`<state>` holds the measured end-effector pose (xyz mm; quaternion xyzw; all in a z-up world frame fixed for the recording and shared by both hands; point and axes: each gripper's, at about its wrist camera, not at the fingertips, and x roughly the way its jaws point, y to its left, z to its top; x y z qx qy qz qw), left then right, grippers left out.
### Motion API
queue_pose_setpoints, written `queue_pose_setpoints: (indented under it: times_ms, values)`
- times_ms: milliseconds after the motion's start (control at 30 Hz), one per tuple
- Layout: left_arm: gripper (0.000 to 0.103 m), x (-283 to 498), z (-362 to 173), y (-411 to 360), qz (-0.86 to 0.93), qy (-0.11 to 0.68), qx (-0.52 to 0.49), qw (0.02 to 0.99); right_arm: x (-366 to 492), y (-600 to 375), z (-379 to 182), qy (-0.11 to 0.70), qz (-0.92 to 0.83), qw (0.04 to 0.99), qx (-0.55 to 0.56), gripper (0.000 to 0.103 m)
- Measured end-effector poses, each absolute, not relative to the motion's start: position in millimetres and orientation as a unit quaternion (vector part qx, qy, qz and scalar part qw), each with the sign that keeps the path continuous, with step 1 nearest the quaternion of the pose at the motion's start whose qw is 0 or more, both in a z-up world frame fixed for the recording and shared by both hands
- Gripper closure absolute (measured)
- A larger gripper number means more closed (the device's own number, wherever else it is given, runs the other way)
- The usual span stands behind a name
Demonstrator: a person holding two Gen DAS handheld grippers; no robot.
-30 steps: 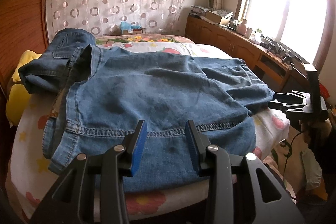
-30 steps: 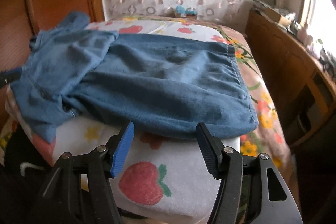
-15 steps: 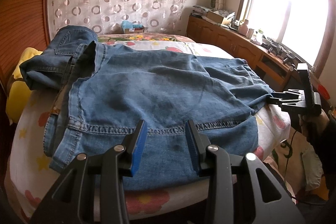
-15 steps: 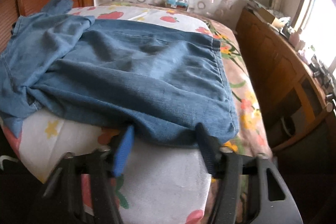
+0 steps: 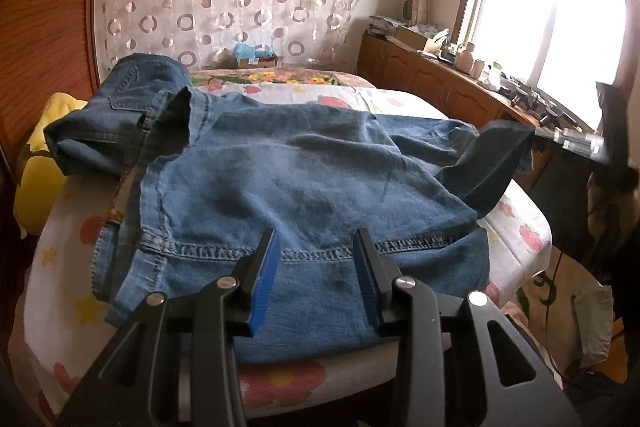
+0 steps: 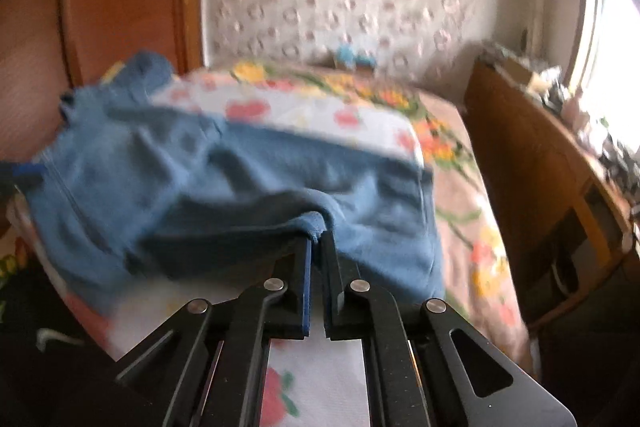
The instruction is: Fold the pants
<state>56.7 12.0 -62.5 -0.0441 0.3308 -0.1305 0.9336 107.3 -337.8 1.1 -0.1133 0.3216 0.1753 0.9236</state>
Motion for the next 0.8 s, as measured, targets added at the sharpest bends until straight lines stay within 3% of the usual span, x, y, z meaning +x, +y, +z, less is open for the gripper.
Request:
queue_pose_setpoints:
  times_ms: [267,467,500,567,600,800]
  values:
    - [0.067,43.1,-46.5,29.6,-0.116,0.312,-0.049,0.942,93.1,-237.0,87.2,0.226,0.286,0.920,-0.142,0.102]
    - [0.067,36.1,-43.4,44.7,-0.104,0.310,-0.057,0.943,93.3,-162.5,97.9,0.240,0.363,0.890,-0.137,0.100]
    - [0.067,35.7,-43.6,46.0,-0.103,0.310,-0.057,0.943,96.1,-155.0,94.3,0.245,0.365,0.887,-0.141,0.097]
    - [0.067,35.1,-44.6,48.1,-0.101,0.311,-0.058,0.943,100.2,-152.7,89.6,0.255,0.367,0.884,-0.136,0.065]
    - [0.067,36.0,-45.0,48.9,-0.101,0.312,-0.059,0.943,102.1,-154.1,86.4,0.260,0.369,0.883,-0.125,0.059]
    - [0.067,41.9,-48.0,44.1,-0.106,0.316,-0.060,0.941,105.1,-179.3,73.5,0.275,0.338,0.893,-0.110,0.055]
